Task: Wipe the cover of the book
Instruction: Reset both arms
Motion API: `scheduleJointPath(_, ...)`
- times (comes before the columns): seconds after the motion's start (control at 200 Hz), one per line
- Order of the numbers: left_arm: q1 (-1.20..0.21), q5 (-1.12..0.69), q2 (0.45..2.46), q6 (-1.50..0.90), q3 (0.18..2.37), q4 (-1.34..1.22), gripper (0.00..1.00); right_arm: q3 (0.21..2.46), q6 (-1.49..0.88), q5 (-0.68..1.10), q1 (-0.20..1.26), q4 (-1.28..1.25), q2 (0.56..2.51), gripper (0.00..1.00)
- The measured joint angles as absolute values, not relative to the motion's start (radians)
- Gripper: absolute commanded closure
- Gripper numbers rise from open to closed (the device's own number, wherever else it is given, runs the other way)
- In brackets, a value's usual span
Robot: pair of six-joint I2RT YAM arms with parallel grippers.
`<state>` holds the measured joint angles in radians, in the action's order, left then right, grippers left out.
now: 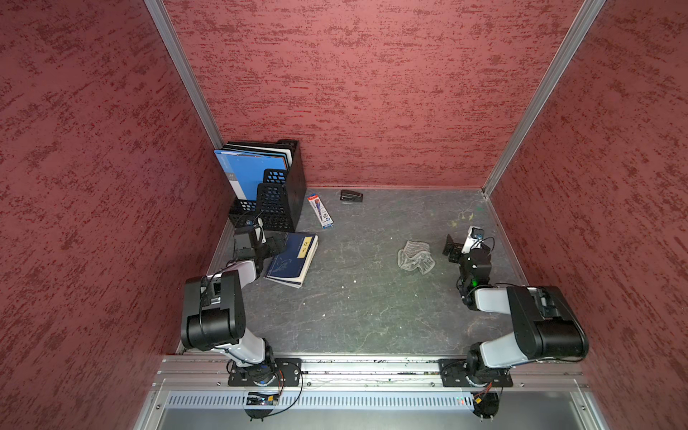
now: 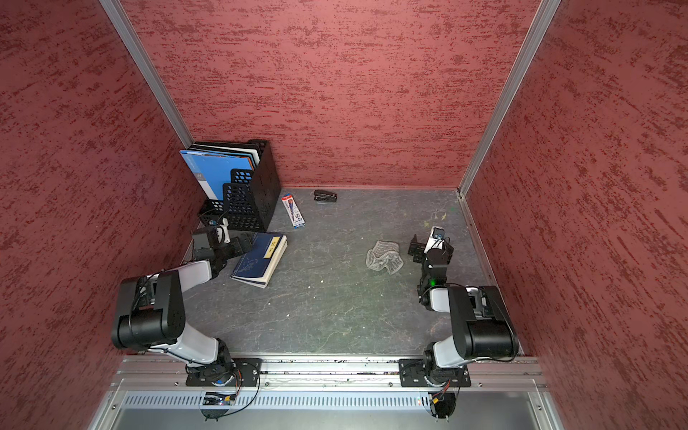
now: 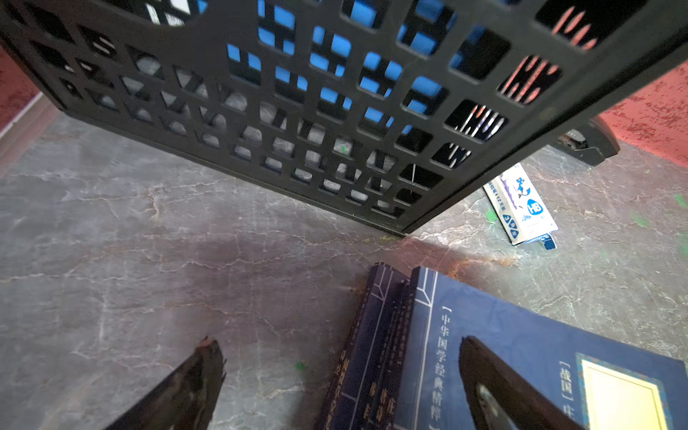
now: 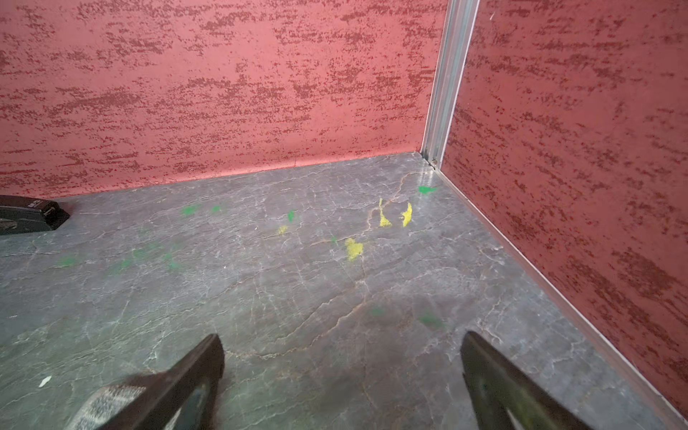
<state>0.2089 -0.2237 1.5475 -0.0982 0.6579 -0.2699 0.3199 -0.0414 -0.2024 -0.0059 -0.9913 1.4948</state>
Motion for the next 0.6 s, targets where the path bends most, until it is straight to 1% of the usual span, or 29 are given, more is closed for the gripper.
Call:
scheduleJointPath(0.185, 0.171, -0.191, 1.457, -0.076, 0.544, -0.386, 0.00, 0.303, -0.041, -0.199, -0.006, -1.089, 1.496, 0.01)
scheduleJointPath(0.306, 0.130, -0.164, 1.422, -0.047, 0.498, -0.456, 0.00, 0.248, -0.039, -0.181, -0.006, -1.188, 1.504, 0.01)
scheduleJointPath(0.441, 0.102, -0.148, 1.415, -0.035, 0.480, -0.516, 0.00, 0.181, -0.036, -0.172, -0.007, -1.272, 1.527, 0.01)
scheduleJointPath(0.601, 0.096, -0.147, 1.455, -0.035, 0.477, -0.618, 0.00, 0.181, -0.036, -0.172, -0.007, -1.311, 1.530, 0.01)
